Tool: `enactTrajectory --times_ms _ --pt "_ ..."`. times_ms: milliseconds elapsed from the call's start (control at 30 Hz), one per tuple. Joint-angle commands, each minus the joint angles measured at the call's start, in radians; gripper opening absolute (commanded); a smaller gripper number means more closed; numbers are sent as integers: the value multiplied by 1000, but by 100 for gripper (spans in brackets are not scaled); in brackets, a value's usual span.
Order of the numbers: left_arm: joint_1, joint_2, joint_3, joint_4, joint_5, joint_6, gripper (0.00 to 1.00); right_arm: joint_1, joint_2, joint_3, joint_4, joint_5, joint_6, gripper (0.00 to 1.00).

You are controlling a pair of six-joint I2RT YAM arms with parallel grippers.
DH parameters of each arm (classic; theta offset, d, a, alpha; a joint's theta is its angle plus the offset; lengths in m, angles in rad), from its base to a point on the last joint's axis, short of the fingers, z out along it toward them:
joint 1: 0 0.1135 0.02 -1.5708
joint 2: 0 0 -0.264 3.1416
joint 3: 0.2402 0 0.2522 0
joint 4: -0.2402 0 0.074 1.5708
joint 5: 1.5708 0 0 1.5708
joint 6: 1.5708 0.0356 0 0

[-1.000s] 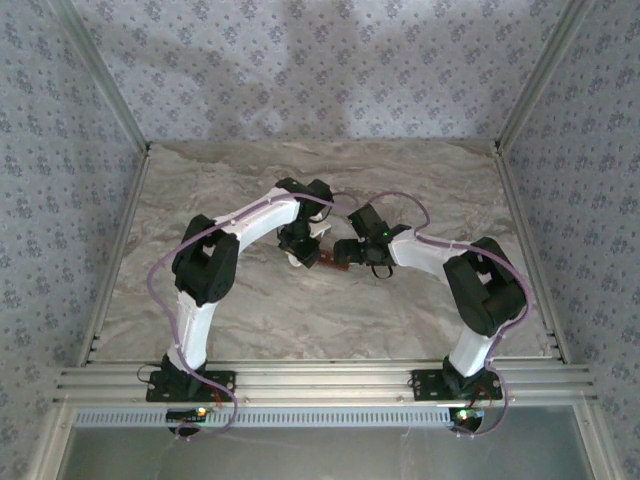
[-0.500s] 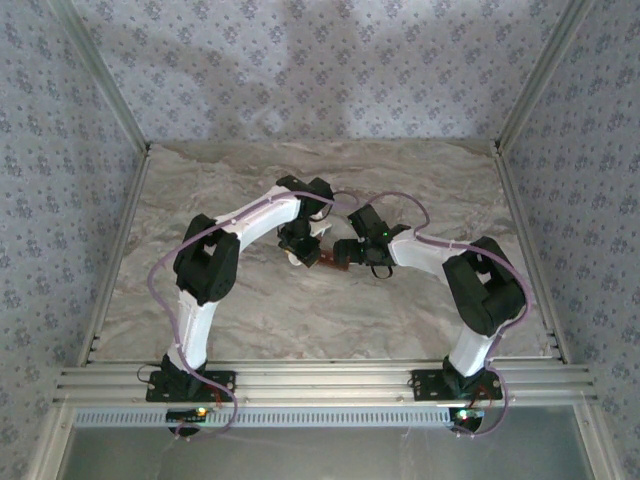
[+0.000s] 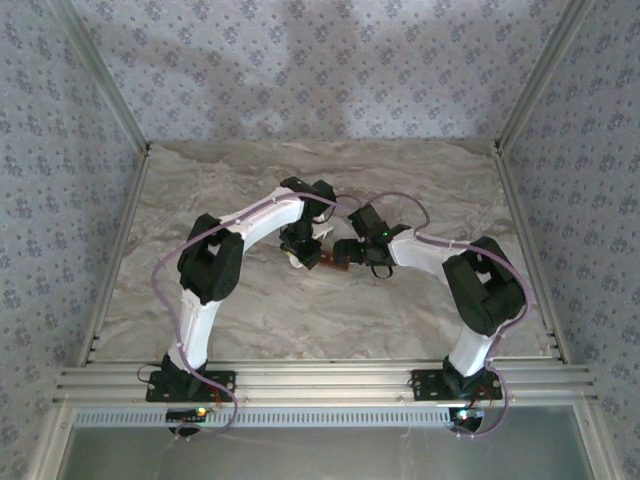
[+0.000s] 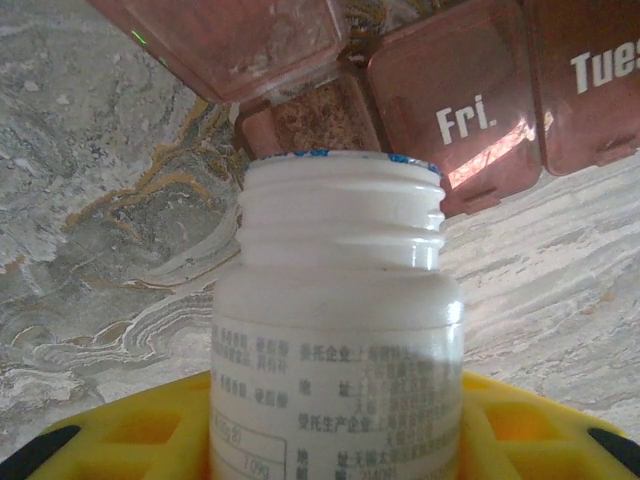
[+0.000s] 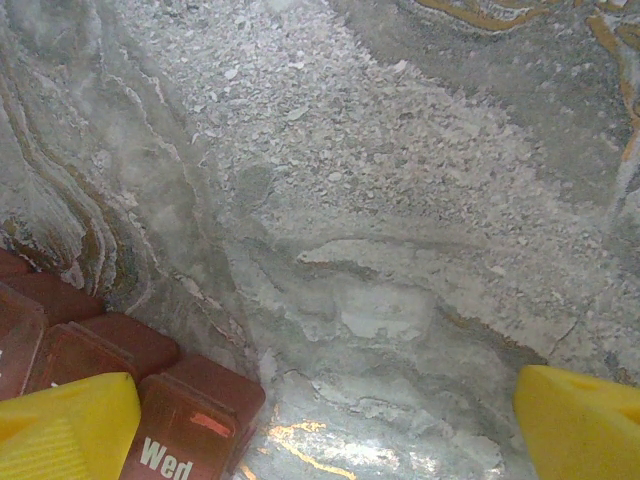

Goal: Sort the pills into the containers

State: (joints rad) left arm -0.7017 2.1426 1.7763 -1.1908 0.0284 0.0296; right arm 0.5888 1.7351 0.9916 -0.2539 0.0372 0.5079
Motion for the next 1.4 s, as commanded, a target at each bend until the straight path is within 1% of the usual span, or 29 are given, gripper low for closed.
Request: enactTrajectory --times_ms 0,333,733,1367 --pt "-5 14 18 -43 -4 12 0 -4 19 -8 -18 1 12 98" --pt "-4 8 58 -62 -15 19 0 -4 19 -8 -15 1 13 98" --pt "-5 36 100 -102 -42 38 0 -5 20 -1 -18 1 12 98" --pt "-5 78 140 -137 -48 56 0 -5 25 -2 -19 -3 11 98"
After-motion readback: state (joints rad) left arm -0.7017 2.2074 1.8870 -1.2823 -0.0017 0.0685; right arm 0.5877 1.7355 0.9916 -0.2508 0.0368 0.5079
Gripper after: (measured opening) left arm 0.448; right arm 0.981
